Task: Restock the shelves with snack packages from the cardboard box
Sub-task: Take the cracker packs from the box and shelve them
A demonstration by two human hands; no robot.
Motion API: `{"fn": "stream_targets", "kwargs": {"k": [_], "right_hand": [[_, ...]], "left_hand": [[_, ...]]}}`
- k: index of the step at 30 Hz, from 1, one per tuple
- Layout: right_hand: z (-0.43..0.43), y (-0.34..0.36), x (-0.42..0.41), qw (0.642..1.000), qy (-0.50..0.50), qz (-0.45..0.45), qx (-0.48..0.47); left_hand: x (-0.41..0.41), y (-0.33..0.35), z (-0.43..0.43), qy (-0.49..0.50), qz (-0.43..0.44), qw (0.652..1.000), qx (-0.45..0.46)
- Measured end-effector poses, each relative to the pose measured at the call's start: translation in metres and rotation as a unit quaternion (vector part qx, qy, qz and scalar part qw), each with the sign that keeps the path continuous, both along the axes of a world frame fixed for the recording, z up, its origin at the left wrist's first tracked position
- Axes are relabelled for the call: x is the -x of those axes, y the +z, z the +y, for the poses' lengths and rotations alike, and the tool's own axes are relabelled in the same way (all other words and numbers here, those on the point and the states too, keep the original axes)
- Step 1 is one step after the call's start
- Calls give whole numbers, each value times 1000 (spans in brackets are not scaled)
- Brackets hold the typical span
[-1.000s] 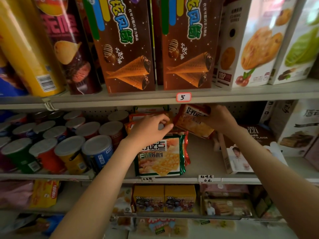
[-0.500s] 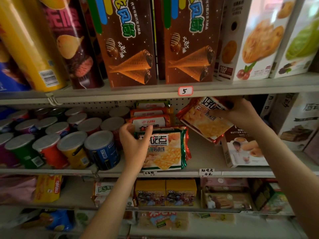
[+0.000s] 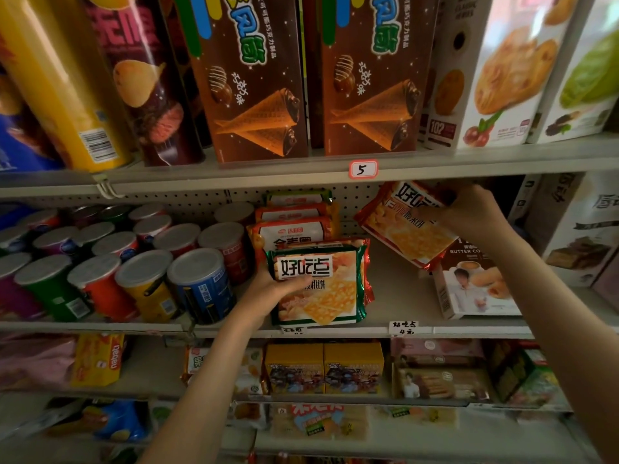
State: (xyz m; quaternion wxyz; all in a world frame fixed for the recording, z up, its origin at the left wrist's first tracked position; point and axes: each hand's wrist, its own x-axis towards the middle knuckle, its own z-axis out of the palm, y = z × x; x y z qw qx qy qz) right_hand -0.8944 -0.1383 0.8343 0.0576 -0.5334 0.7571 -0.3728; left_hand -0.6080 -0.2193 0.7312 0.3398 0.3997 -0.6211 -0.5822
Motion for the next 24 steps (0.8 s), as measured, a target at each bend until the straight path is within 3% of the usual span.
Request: {"fn": "stream_targets", "kwargs": {"k": [12, 24], "right_hand": [[15, 11, 20, 996, -22, -72, 39], [42, -3, 54, 992, -47, -85, 81]], "left_hand": [[47, 2, 19, 23, 13, 996, 86], [101, -20, 14, 65, -14, 991, 118]]}}
